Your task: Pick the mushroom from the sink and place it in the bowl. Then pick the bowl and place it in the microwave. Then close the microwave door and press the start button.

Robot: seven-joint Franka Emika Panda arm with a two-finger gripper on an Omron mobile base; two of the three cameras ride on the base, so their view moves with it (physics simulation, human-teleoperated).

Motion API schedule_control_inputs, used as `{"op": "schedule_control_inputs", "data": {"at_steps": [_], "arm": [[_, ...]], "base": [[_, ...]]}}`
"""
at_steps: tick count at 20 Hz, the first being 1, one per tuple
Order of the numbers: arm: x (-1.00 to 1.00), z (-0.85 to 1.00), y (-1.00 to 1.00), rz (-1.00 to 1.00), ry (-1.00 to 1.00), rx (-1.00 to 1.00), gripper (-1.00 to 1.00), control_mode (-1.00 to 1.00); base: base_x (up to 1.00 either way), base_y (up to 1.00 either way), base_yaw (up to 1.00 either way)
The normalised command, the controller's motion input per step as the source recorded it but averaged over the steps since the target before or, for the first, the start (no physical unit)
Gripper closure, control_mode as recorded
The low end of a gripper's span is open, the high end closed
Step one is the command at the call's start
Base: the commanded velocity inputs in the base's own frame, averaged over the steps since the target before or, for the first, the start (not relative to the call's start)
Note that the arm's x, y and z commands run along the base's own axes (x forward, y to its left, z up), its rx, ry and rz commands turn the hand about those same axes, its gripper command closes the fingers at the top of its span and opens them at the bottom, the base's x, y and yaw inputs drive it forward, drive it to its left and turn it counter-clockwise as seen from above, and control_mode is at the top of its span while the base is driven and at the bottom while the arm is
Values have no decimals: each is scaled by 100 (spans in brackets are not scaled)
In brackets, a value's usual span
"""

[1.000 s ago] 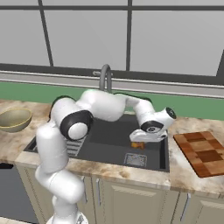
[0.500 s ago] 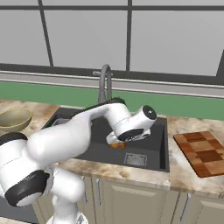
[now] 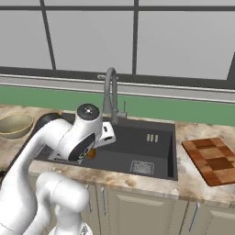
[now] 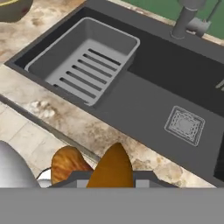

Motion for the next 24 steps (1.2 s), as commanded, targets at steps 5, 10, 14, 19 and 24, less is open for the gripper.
{"op": "schedule_control_inputs", "data": {"at_steps": [5,10,14,19,24], "arm": [[-58,77,100,-10,1,-14,100,-100],[-14,68,100,-11,0,-14,100,-100],[12,58,100,-9,0,-16,100,-100],[31,17,100,-5,0,-7,100,-100],[81,-2,83,9,0,1,100,-100]], "base": [[0,0,0],[0,0,0],[0,0,0],[0,0,0],[0,0,0]]}}
